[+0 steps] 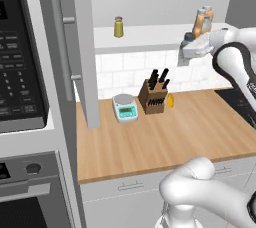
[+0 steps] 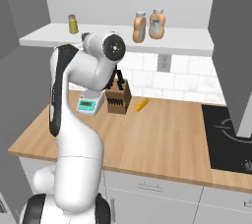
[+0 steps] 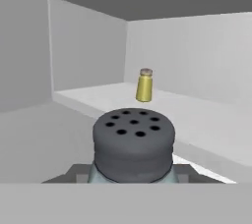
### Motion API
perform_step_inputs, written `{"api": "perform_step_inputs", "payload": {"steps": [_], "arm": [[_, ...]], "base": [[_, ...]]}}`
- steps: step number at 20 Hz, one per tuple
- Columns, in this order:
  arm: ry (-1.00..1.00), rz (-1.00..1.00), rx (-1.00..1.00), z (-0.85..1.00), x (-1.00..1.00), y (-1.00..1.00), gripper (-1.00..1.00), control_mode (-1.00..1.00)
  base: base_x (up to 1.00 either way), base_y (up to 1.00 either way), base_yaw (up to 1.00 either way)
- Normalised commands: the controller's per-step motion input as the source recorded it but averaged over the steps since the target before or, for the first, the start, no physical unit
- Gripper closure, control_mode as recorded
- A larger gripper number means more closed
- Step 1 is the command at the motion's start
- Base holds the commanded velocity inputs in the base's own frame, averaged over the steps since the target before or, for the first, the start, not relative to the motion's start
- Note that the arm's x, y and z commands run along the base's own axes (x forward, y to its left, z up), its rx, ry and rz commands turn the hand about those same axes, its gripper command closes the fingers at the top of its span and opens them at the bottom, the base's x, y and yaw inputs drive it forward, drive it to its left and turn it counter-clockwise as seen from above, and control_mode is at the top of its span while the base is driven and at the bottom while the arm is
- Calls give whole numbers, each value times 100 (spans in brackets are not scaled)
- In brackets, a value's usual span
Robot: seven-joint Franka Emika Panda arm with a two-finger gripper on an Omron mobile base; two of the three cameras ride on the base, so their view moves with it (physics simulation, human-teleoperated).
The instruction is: Put the shaker and condiment bottle from the counter next to their counterparts in the cabinet.
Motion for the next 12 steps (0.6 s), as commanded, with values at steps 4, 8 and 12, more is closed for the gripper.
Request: {"api": "perform_step_inputs", "payload": {"steps": [4, 8, 12], "arm": [[26, 13, 8, 16, 5, 36, 100, -100], [6, 0, 0, 3, 2, 32, 100, -100], [-2, 0, 1, 4, 0, 49, 100, -100]], "base": [[0, 0, 0], [0, 0, 0], [0, 0, 0]]}}
